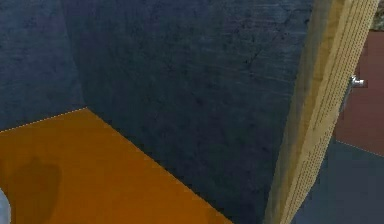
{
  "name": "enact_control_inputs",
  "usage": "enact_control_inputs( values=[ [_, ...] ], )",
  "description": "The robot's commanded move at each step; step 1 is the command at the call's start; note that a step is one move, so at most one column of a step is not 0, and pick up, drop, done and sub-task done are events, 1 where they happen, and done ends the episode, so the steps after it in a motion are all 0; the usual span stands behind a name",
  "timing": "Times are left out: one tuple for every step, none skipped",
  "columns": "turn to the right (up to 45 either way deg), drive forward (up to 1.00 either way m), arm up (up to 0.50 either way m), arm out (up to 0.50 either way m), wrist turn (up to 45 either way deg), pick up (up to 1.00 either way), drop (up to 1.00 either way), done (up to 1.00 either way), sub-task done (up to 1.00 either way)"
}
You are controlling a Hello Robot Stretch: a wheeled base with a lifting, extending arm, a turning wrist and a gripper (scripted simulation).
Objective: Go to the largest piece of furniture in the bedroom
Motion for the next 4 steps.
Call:
enact_control_inputs(
  values=[
    [9.0,0.0,0.0,0.0,0.0,0.0,0.0,0.0,0.0],
    [0.0,0.4,0.0,0.0,0.0,0.0,0.0,0.0,0.0],
    [-45.0,0.0,0.0,0.0,0.0,0.0,0.0,0.0,0.0],
    [-6.0,0.0,0.0,0.0,0.0,0.0,0.0,0.0,0.0]
  ],
)
